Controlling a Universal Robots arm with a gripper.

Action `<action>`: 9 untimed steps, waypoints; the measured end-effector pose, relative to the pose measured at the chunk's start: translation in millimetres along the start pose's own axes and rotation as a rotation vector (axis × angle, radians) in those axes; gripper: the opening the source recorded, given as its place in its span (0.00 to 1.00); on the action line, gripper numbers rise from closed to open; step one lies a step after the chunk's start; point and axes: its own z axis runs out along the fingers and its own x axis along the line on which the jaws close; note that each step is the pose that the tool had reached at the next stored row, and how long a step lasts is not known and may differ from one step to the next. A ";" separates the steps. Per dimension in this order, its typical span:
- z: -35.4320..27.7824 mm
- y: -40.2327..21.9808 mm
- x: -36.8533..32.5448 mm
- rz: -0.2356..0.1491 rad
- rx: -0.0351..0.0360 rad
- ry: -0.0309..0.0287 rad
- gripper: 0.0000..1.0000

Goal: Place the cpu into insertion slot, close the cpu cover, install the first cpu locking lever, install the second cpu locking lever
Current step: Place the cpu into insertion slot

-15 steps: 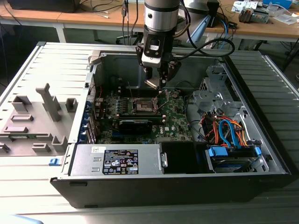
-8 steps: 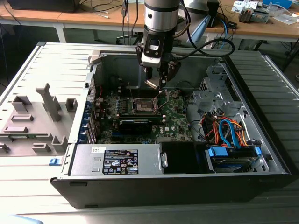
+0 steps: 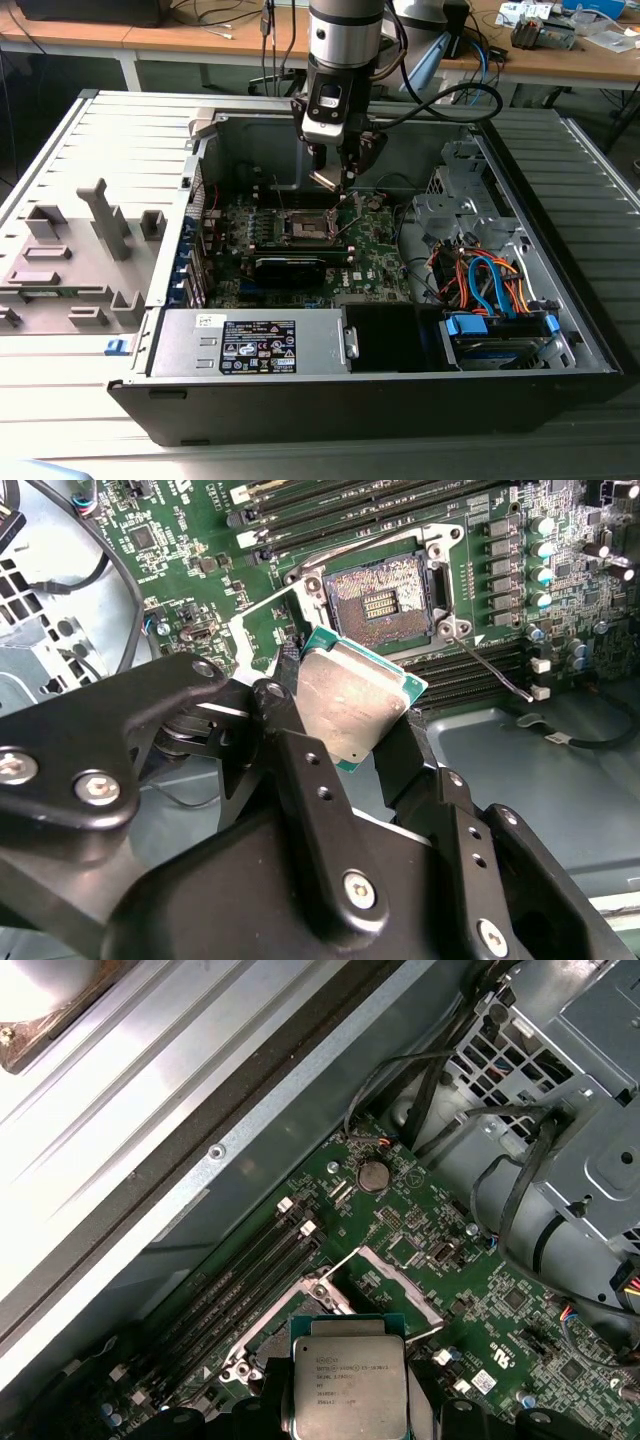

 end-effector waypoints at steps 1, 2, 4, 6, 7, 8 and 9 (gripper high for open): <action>0.0 0.0 0.0 0.001 0.0001 -0.0001 0.55; 0.1 0.0 0.0 0.002 0.0001 -0.0002 0.55; 0.2 0.0 0.0 0.004 0.0001 -0.0002 0.55; 0.2 0.0 0.0 0.005 0.0002 -0.0003 0.55; 0.3 0.0 0.0 0.006 0.0002 -0.0004 0.55; 0.3 0.0 0.0 0.008 0.0002 -0.0004 0.55; 0.3 0.0 0.0 0.008 0.0002 -0.0004 0.55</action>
